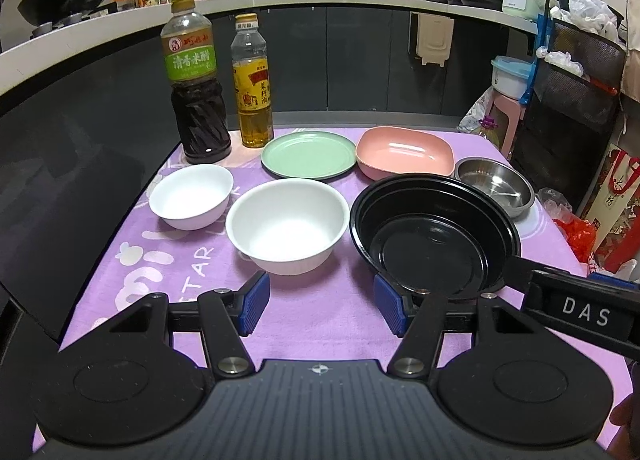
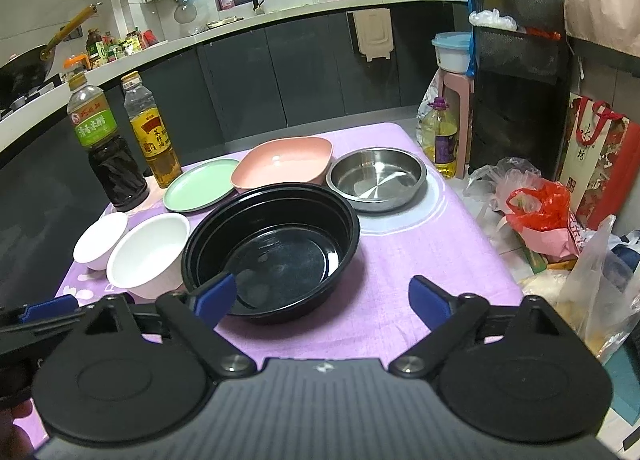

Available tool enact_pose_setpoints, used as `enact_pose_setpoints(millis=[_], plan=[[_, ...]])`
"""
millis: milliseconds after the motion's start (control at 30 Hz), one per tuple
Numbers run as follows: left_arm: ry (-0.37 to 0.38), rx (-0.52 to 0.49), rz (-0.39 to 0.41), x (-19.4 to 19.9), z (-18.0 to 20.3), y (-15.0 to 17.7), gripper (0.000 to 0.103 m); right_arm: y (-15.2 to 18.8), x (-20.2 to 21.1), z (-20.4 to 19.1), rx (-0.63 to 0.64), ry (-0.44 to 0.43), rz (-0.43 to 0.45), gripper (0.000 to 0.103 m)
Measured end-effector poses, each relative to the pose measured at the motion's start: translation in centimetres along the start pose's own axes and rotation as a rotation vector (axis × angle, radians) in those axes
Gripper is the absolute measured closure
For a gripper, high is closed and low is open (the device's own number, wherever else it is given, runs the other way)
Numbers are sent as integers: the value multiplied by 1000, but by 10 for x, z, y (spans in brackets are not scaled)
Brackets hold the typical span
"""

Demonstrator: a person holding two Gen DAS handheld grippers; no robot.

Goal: Organize plates and bowls
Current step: 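Move both grippers toward the rim of the black bowl, then close both grippers on the black bowl rim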

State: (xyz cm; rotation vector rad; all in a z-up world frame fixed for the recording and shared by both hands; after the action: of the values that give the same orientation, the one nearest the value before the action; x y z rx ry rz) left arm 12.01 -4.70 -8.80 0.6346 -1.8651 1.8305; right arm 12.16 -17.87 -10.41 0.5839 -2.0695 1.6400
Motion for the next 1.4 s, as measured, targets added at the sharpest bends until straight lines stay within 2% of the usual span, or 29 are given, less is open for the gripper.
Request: enact_pose_setpoints(millis=[167, 467, 733, 833, 967, 1200, 1400], plan=[[13, 12, -12, -8, 4, -2, 48, -1, -5, 5, -28, -41, -22, 46], [37, 55, -40, -20, 4, -8, 48, -7, -10, 14, -47, -57, -30, 46], [147, 249, -141, -39, 1, -18, 52, -17, -25, 21, -107, -109, -73, 46], [176, 280, -180, -47, 2, -16, 54, -20, -31, 24, -130, -128, -92, 53], [200, 315, -238, -57, 2, -13, 56, -20, -38, 29, -150, -123, -106, 53], [206, 340, -268, -73, 4, -14, 60, -18, -53, 36, -166, -113, -139, 53], [206, 327, -279, -86, 7, -15, 79, -19, -65, 39, -171, -105, -155, 53]])
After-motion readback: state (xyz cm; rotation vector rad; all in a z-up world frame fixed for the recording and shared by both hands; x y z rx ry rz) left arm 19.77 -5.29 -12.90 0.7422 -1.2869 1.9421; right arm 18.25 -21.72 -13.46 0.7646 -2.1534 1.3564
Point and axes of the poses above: each gripper's, at about its wrist camera, not at the fingertips, and x roughly against the way its jaws point, z to its right, y to its underside, the point moved 8 cm from there along -x, roughly the way its jaws point, and after that the axes turned 2 degrees about z, right-handed, at the moved point
